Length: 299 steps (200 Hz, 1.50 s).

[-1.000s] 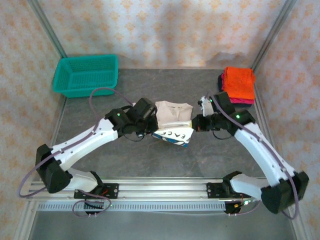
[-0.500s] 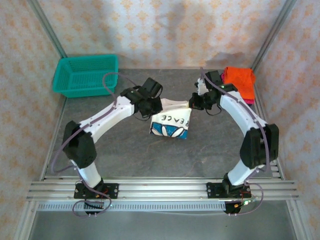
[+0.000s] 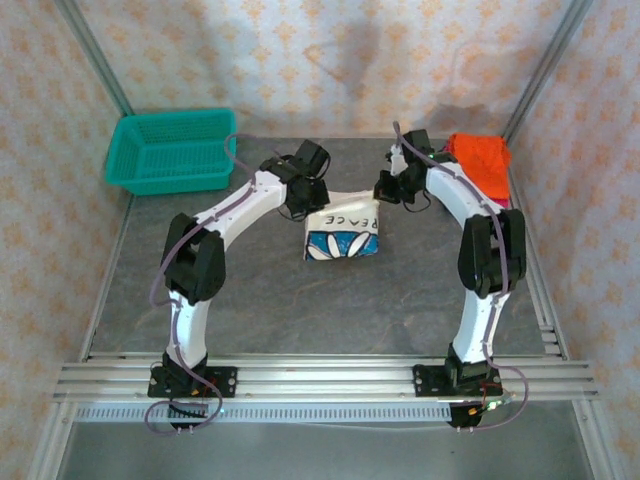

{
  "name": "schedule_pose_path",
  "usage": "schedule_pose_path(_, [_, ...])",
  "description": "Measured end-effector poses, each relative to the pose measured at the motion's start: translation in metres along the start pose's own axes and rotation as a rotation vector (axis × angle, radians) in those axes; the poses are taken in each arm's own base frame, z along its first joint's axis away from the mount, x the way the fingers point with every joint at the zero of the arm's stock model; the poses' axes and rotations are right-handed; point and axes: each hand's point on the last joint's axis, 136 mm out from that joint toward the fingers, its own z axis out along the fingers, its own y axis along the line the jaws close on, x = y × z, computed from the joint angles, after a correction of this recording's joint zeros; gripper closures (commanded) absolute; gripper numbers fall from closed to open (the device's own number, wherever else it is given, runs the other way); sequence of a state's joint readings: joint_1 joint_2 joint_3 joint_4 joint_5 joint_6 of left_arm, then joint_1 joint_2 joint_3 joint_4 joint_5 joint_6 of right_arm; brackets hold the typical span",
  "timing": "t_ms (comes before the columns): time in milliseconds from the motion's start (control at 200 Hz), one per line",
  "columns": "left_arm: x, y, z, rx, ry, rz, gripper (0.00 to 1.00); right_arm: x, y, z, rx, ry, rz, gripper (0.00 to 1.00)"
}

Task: Fold and stack the t-shirts

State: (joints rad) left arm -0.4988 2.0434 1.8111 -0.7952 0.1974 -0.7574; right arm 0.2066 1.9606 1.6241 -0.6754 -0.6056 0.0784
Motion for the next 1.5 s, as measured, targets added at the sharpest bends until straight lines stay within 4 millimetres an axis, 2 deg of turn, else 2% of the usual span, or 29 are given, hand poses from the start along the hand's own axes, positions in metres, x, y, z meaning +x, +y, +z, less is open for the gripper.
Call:
schedule_pose_path(185, [-0.026,0.001,0.012,0.009,-0.016,-0.028,1.0,-0.026,0.0,0.018,-0.013,-0.04,-0.001,1.0])
schedule_pose_path(345, [-0.044,0.005,0.034,0.007,-0.009,-0.042,1.0,-0.046,-0.004,0.036,-0.01,-0.062,-0.001,1.0])
schedule_pose_path(595, [-0.047,0.004,0.068,-0.003,0.03,-0.049,1.0,-0.048,-0.027,0.061,0.041,-0.045,0.025,1.0])
schedule_pose_path(776, [-0.053,0.0,0.08,0.001,0.029,-0.05,0.99,-0.05,-0.04,0.074,0.069,-0.042,0.043,1.0])
schedule_pose_path(821, [-0.053,0.0,0.081,0.001,0.03,-0.05,0.94,-0.048,-0.043,0.078,0.073,-0.035,0.046,0.96])
schedule_pose_path(876, [-0.054,0.0,0.083,0.0,0.03,-0.053,0.83,-0.047,-0.044,0.08,0.075,-0.031,0.051,0.82])
schedule_pose_path(901, [-0.054,0.0,0.083,-0.001,0.031,-0.051,0.72,-0.047,-0.045,0.08,0.075,-0.03,0.057,0.76])
schedule_pose_path(946, [-0.053,0.002,0.084,-0.008,0.035,-0.057,0.46,-0.048,-0.045,0.08,0.078,-0.034,0.055,0.66])
schedule_pose_path(986, [-0.052,0.005,0.084,-0.016,0.041,-0.058,0.3,-0.049,-0.047,0.079,0.082,-0.044,0.057,0.6])
schedule_pose_path(1101, [-0.05,0.021,0.085,-0.052,0.049,-0.072,0.01,-0.051,-0.055,0.071,0.101,-0.065,0.078,0.5])
schedule_pose_path(1211, [-0.049,0.034,0.078,-0.085,0.044,-0.082,0.0,-0.057,-0.056,0.057,0.107,-0.094,0.08,0.46])
schedule_pose_path(1286, [-0.051,0.035,0.064,-0.09,0.02,-0.08,0.0,-0.063,-0.05,0.045,0.101,-0.122,0.074,0.43])
schedule_pose_path(1496, [-0.058,0.013,-0.004,-0.036,-0.089,-0.049,0.0,-0.072,-0.027,0.005,0.067,-0.206,0.041,0.42])
